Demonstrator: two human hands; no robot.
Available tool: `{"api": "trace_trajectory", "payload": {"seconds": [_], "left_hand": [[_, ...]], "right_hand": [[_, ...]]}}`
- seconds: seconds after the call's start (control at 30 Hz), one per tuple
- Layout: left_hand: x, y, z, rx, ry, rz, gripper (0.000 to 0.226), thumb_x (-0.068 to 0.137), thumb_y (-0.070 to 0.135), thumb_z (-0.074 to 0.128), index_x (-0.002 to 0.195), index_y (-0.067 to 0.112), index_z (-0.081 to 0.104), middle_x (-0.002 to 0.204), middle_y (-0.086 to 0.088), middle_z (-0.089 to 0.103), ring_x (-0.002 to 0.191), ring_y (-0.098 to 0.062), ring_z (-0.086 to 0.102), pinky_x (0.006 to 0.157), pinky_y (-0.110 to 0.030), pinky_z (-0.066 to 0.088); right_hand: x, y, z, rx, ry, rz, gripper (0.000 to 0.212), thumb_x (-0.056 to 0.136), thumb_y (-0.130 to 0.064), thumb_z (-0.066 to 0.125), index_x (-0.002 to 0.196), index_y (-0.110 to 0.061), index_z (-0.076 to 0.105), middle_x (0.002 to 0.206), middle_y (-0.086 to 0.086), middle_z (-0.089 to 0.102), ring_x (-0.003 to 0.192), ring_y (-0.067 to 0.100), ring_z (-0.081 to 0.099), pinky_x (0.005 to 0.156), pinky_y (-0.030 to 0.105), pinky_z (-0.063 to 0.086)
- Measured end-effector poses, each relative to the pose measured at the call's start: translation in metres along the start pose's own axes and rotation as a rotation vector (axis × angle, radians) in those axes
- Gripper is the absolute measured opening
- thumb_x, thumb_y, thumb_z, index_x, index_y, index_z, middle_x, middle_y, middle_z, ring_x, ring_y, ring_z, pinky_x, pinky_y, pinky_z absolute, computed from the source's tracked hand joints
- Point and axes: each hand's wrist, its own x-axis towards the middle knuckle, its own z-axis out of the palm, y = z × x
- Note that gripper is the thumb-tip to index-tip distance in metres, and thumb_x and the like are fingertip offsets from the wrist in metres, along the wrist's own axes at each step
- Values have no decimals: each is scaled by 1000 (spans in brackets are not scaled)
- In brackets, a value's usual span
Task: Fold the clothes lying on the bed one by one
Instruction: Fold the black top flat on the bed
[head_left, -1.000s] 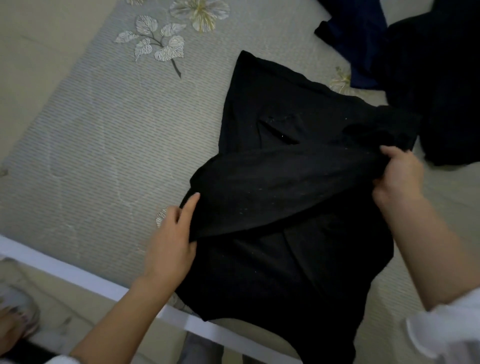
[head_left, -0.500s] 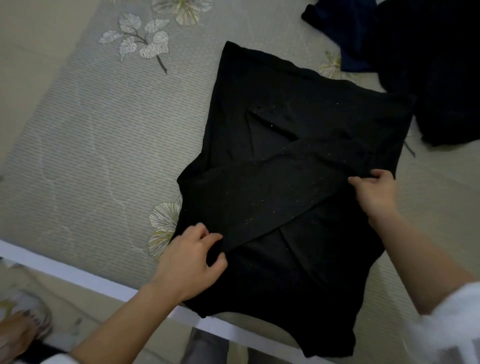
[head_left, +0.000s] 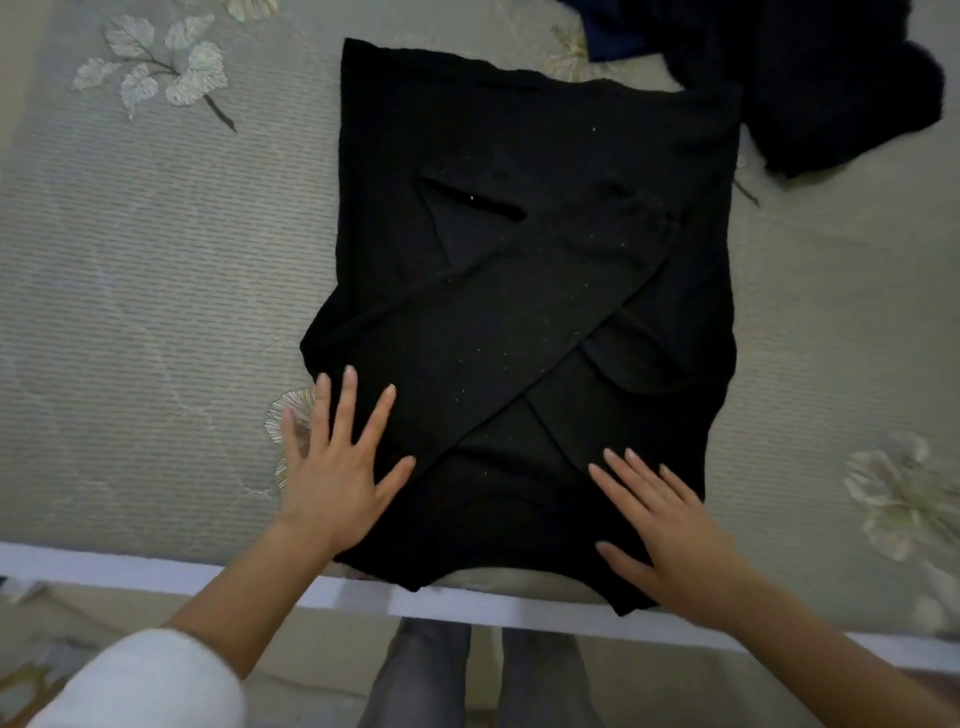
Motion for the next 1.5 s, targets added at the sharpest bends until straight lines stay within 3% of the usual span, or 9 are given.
{"api": "trace_trajectory", "payload": {"seconds": [0.23,0.33,0.47,0.57,0.67,0.83,0.97,1.1,1.5], "left_hand": [[-58,-18,17,224,-112,598,89,74,58,51,151,22,25,158,-18,16,145,-35,13,113,-46,11],[-53,-22,19,292,-92,619,85,73,45,44,152,23,20,158,-15,15,145,-35,13,115,-49,8],[-41,-26,8,260,-40,600,65,81,40,36,143,21,40,157,-1,21,148,-14,-2,114,-51,9],[-37,-15,-10,169,-68,558,47,78,39,52,116,17,68,137,2,53,137,-14,38,113,-37,22],[-33,12,-33,-56,-78,376,67,77,45,23,110,10,71,119,-9,67,116,-22,60,107,-26,28],[-45,44,-66,-158,-195,157,42,85,41,30,56,13,42,55,-3,50,54,-15,46,54,-30,29],[-65,65,-67,-145,-517,87,39,96,35,43,75,6,59,90,-13,64,84,-22,57,66,-26,31],[-73,77,-74,-409,-796,-93,43,92,51,46,91,14,67,95,3,64,86,-7,58,70,-13,40],[39,14,-152,-744,-511,-55,35,54,22,74,86,9,70,83,-5,74,79,-20,71,70,-26,50]], "right_hand": [[-38,20,9,-226,-174,-157,118,55,-58,78,152,-21,22,156,11,24,143,27,21,109,45,18],[-36,24,18,-219,-92,-179,101,73,-62,60,153,-21,16,156,9,27,144,25,18,111,43,17],[-35,26,26,-120,63,-83,94,75,-36,66,153,-12,18,152,3,36,141,14,23,114,31,21],[-26,22,12,35,101,-1,84,53,-3,83,132,-8,55,133,8,58,114,24,55,92,34,49],[-11,22,-16,221,112,83,42,76,-6,69,118,-8,65,123,8,63,109,29,58,92,38,48],[-21,25,-52,297,-50,81,41,79,-19,60,119,-11,68,137,-9,53,130,11,45,105,27,38],[-40,27,-56,599,-414,240,16,53,-26,51,58,-11,56,62,5,56,64,25,52,61,31,36],[-50,33,-65,729,-618,286,21,48,-21,54,49,-16,35,54,1,36,54,18,33,54,31,22],[33,82,-132,1292,165,346,49,45,-25,87,90,-10,74,93,10,74,88,20,71,81,25,56]]}}
